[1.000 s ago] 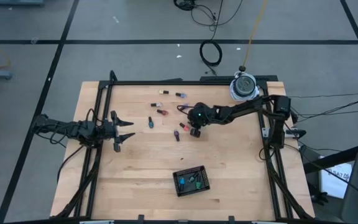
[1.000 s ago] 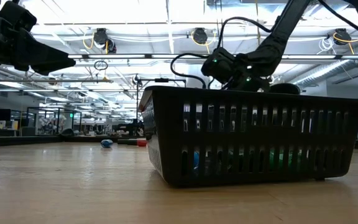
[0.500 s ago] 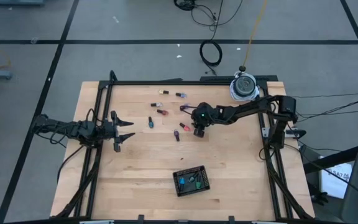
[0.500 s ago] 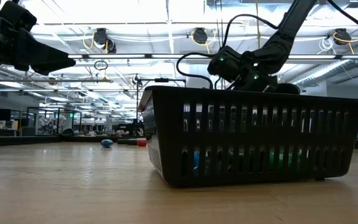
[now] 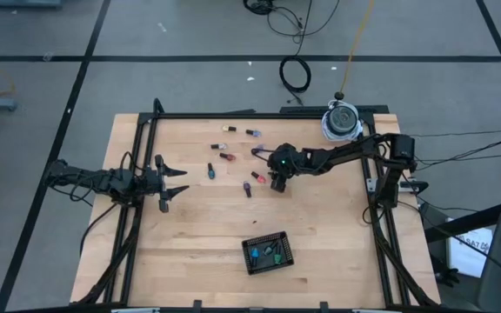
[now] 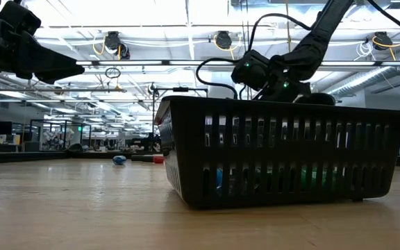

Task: Pick & Place Nail Polish
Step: Put the light brown nail polish bottle into the black bin

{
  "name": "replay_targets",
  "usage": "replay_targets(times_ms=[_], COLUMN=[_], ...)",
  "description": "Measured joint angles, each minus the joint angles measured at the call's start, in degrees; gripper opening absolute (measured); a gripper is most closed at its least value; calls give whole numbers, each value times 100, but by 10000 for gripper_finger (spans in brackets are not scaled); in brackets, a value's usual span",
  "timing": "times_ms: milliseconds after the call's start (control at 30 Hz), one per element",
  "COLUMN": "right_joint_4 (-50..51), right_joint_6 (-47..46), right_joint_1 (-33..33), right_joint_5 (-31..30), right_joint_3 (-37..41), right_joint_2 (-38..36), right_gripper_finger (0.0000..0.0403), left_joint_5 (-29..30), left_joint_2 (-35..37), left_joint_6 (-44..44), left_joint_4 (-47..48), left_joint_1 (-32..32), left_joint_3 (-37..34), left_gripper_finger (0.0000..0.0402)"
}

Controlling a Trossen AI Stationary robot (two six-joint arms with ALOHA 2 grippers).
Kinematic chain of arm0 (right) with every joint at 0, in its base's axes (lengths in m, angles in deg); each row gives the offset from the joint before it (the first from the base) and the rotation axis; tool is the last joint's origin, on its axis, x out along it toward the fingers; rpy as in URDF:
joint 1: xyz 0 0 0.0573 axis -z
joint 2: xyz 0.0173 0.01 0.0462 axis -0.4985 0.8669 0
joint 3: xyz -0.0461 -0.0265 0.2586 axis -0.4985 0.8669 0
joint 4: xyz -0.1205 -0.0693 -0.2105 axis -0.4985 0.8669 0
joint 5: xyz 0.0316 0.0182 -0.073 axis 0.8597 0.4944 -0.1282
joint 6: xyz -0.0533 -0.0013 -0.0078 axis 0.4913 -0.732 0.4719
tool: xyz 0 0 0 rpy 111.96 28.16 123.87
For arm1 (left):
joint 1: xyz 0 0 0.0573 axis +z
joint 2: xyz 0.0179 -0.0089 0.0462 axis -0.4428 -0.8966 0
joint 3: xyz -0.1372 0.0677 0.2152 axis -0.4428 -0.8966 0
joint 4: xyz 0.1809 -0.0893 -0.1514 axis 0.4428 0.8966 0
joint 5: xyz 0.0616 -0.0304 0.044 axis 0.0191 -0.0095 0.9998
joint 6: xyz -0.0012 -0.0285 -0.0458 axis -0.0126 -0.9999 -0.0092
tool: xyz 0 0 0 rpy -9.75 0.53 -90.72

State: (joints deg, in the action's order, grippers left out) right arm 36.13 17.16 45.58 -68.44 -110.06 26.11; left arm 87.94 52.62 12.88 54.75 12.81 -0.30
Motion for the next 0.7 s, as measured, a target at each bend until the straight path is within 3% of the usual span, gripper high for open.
replay_targets(times_ms=[700], right_joint_4=[714], right_joint_6=[-356], right_joint_1=[15], right_joint_5=[402], right_joint_3=[3], right_joint_2=[0], right_gripper_finger=[160], left_joint_5=[0], left_joint_2=[0], left_joint_6=[0], left_joint_4=[-1], left_joint_1=[-1], left_joint_3=[-1], left_gripper_finger=[214])
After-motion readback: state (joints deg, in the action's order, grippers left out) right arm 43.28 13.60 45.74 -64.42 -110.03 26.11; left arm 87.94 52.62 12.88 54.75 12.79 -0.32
